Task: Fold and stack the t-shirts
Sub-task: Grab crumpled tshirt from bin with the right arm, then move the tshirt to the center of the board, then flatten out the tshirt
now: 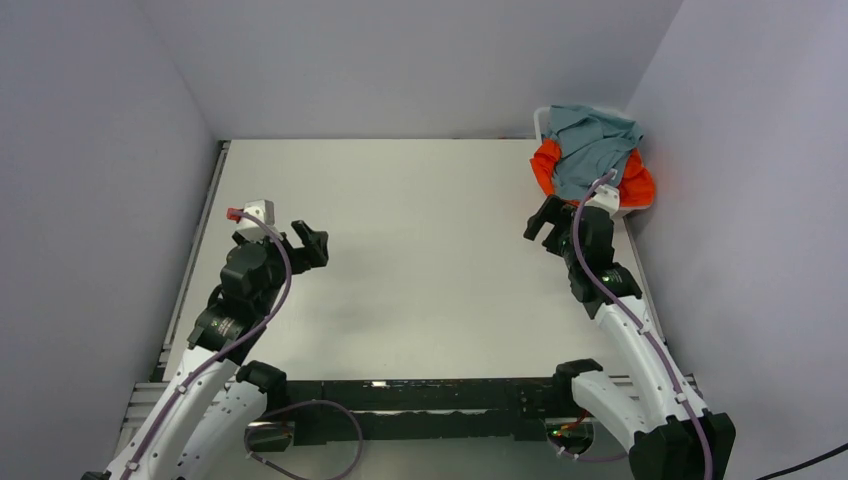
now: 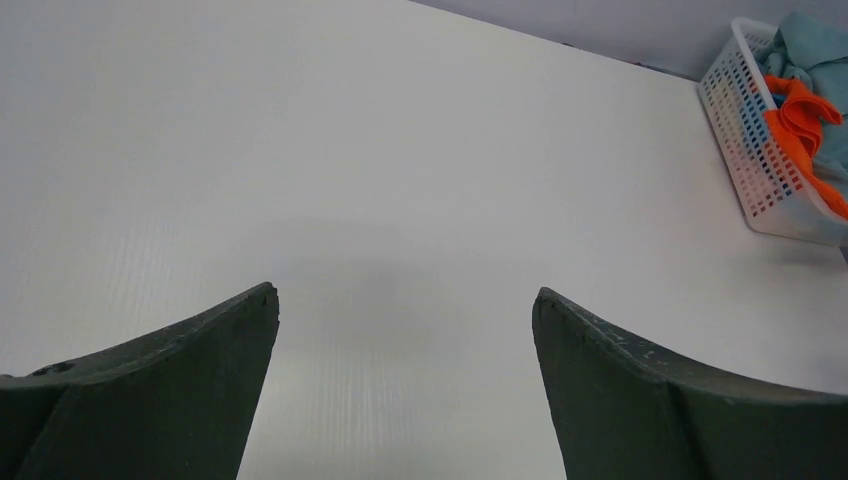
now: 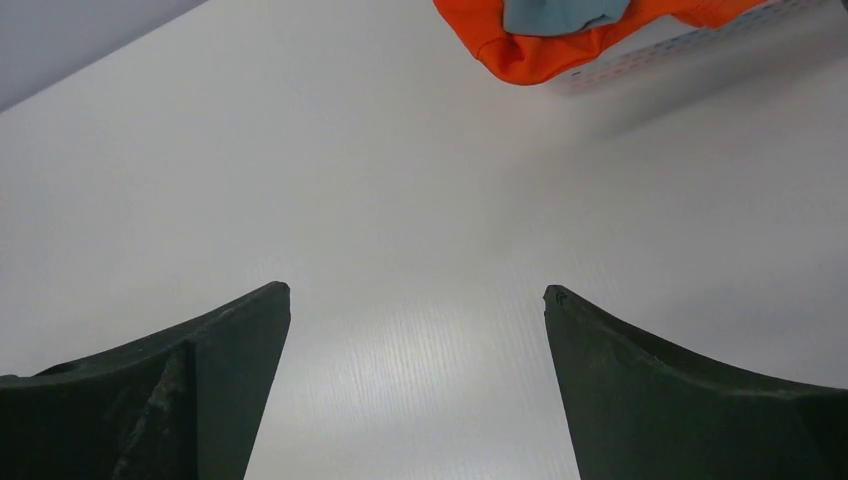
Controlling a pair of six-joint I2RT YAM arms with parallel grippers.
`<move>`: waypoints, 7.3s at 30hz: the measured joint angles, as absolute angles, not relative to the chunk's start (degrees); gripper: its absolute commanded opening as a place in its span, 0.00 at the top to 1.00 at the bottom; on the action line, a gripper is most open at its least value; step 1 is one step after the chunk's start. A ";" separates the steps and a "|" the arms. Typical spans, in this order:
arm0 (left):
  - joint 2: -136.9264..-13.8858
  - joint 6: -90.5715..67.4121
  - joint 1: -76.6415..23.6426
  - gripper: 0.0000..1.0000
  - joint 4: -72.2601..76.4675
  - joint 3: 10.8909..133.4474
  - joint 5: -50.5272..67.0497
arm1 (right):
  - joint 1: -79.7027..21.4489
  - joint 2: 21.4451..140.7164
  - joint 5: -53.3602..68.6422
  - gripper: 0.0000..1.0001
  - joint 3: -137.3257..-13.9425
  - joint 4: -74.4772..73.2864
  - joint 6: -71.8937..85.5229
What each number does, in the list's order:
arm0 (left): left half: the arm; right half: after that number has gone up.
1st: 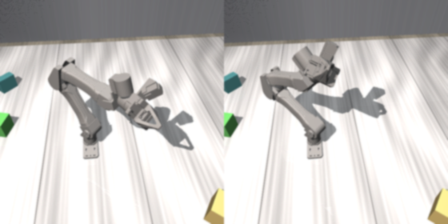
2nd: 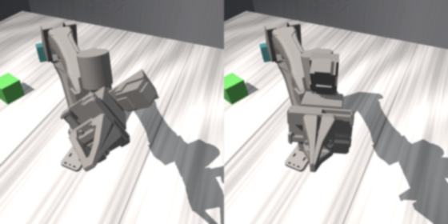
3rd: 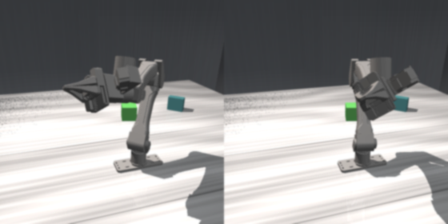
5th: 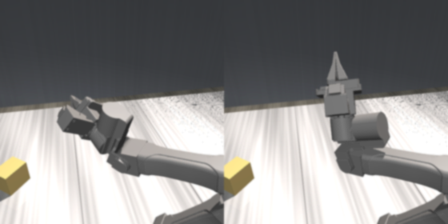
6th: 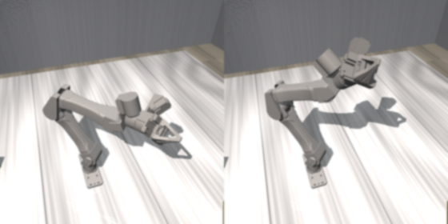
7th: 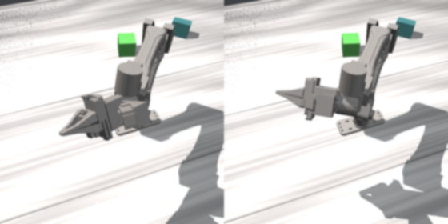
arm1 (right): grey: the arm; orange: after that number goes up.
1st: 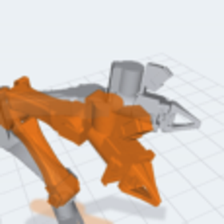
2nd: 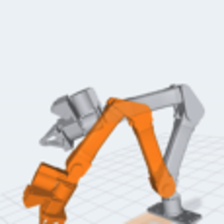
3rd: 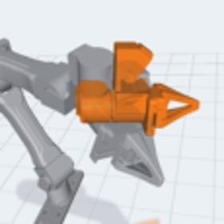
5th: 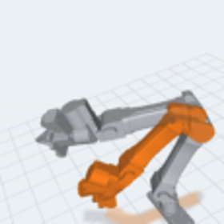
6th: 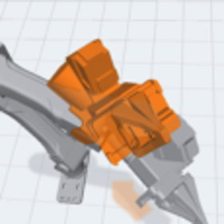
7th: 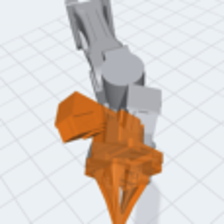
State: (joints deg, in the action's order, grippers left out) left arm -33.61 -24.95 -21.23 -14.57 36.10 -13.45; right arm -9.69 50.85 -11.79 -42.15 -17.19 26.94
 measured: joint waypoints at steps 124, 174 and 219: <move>-55.11 -40.40 -20.56 0.01 -16.91 26.04 -8.64 | -20.14 79.46 -29.50 0.00 -54.06 -27.64 36.05; -63.24 -43.53 -15.31 1.00 -2.50 25.50 0.75 | -40.58 87.81 -46.78 1.00 -60.62 -28.36 37.28; -24.56 -23.18 -15.40 1.00 -15.29 86.80 -2.35 | -35.64 54.19 -6.59 1.00 -123.66 -28.88 11.35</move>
